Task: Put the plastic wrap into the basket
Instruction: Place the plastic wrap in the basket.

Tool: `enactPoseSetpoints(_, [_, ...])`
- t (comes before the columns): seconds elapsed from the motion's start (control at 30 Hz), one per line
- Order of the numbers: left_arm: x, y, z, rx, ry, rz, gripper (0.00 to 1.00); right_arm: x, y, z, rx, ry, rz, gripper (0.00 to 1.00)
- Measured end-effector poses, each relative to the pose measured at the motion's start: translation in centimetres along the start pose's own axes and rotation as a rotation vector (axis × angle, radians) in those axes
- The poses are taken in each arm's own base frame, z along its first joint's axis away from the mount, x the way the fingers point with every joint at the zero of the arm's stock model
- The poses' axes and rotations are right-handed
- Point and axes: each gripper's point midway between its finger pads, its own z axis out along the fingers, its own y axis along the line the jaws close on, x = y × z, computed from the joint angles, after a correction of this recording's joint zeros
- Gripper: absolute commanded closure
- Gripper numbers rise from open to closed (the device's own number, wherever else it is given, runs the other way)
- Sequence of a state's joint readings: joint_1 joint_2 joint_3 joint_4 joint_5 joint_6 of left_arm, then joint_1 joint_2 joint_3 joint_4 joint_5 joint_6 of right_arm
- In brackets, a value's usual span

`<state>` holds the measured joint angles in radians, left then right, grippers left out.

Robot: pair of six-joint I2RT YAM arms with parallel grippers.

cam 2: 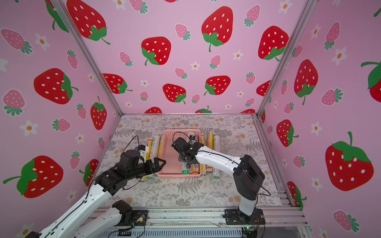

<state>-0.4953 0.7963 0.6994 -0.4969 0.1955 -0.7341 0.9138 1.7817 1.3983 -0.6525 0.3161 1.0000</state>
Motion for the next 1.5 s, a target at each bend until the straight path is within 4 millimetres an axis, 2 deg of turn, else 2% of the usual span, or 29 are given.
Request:
enactPoseSetpoints(0.33, [0.7, 0.7, 0.1, -0.006, 0.006, -0.002, 0.00, 0.1, 0.1, 1.4, 0.006, -0.035, -0.028, 0.65])
enactPoseSetpoints(0.5, [0.8, 0.8, 0.3, -0.012, 0.014, -0.004, 0.00, 0.2, 0.0, 2.7, 0.034, -0.047, -0.051, 0.65])
enactPoseSetpoints(0.73, [0.9, 0.9, 0.5, -0.017, 0.018, -0.004, 0.01, 1.4, -0.3, 4.7, 0.072, -0.027, -0.075, 0.59])
enactPoseSetpoints(0.93, [1.0, 1.0, 0.5, -0.019, 0.021, -0.001, 0.00, 2.0, -0.5, 6.0, 0.091, -0.016, -0.079, 0.49])
enactPoseSetpoints(1.1, [1.0, 0.9, 0.5, -0.014, 0.026, -0.003, 0.00, 1.9, -0.6, 6.0, 0.094, -0.021, -0.080, 0.41])
enactPoseSetpoints(1.4, [1.3, 1.2, 0.4, -0.025, 0.034, -0.007, 0.00, 1.5, -0.4, 5.8, 0.094, -0.036, -0.079, 0.37])
enactPoseSetpoints(1.5, [1.3, 1.3, 0.3, -0.032, 0.036, -0.001, 0.00, 1.1, -0.2, 5.2, 0.082, -0.044, -0.084, 0.37])
